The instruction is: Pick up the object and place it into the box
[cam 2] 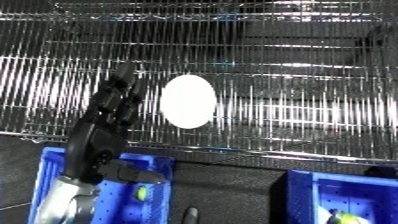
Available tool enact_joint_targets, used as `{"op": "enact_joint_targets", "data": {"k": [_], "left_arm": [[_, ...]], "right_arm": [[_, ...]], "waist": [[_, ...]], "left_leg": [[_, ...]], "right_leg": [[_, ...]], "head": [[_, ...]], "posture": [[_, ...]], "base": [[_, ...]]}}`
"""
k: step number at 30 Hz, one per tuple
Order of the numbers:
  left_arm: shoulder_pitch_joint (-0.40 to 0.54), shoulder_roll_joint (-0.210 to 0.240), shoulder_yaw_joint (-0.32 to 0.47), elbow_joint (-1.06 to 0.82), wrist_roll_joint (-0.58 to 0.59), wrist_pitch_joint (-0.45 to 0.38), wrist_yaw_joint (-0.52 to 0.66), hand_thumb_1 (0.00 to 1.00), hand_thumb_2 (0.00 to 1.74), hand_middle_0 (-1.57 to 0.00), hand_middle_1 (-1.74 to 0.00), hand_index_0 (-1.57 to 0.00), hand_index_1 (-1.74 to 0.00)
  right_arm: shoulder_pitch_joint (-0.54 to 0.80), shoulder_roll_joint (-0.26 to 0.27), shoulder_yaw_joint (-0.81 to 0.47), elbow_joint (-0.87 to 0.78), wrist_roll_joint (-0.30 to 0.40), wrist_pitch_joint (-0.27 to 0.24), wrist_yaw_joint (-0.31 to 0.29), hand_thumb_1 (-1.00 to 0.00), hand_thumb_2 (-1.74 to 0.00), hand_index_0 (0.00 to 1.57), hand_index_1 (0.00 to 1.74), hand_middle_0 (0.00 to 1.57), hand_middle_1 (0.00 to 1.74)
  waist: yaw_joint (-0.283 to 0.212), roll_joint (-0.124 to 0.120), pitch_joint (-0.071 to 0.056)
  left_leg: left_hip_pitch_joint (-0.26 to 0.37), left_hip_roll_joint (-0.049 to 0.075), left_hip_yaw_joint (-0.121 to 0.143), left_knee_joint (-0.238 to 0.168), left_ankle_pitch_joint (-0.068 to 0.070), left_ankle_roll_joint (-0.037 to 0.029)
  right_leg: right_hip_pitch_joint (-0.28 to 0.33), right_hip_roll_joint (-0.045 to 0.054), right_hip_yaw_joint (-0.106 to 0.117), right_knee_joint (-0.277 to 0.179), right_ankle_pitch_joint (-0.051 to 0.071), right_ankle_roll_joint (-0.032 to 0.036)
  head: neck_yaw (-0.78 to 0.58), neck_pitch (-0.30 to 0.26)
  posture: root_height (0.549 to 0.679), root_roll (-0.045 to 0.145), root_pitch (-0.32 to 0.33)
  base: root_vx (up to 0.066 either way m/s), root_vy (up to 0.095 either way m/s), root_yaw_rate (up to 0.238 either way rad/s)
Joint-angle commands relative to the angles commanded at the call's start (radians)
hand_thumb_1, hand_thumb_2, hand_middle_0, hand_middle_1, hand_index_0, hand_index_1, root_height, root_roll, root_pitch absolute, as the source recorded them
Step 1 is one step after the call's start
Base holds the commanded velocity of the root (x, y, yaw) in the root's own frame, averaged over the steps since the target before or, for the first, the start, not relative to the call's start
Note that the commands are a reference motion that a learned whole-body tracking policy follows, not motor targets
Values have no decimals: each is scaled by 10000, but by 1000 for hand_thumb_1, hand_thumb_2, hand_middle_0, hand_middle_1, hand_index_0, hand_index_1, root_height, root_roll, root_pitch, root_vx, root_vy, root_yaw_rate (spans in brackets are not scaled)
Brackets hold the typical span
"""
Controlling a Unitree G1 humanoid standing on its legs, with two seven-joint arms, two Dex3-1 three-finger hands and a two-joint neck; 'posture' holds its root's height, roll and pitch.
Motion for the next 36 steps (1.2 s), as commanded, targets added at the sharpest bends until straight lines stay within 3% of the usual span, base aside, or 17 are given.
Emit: {"op": "enact_joint_targets", "data": {"k": [14, 24, 33, 36], "left_arm": [[-906, 20, 185, 1236, 793, -214, 829, 0, 0, 0, 0, 0, 0], [-1515, 16, 47, 2110, 1357, 68, 1179, 0, 0, 0, 0, 0, 0], [-2150, -188, -224, 2921, 1458, 155, 1105, 0, 0, 0, 0, 0, 0], [-2362, -242, -322, 3120, 1401, 164, 1059, 150, 261, -235, -261, -235, -261]], "right_arm": [[262, -73, 224, -710, 98, -89, -193, 0, 0, 0, 0, 0, 0], [327, -70, 426, -1247, 257, -45, -495, 0, 0, 0, 0, 0, 0], [328, 33, 551, -1402, 445, -22, -620, 0, 0, 0, 0, 0, 0], [332, 65, 592, -1409, 507, -70, -624, 0, 0, 0, 0, 0, 0]], "waist": [[-409, -228, 0], [-646, -320, 0], [-888, -435, 0], [-955, -463, 0]], "left_leg": [[-692, 145, 68, 517, -237, 11], [-1097, 171, 77, 785, -347, 27], [-1168, 280, 130, 839, -445, 26], [-1169, 299, 143, 887, -483, 28]], "right_leg": [[-712, 139, 117, 374, -42, 15], [-1136, 242, 224, 609, -88, 7], [-1242, 320, 305, 591, -92, 29], [-1251, 337, 336, 588, -84, 35]], "head": [[-281, 1023], [-404, 1150], [-595, 1316], [-643, 1275]], "posture": [[630, -10, 131], [626, -13, 156], [626, -15, 167], [626, -15, 167]], "base": [[5, 20, -46], [10, 13, -17], [8, 0, -37], [13, 1, -43]]}}
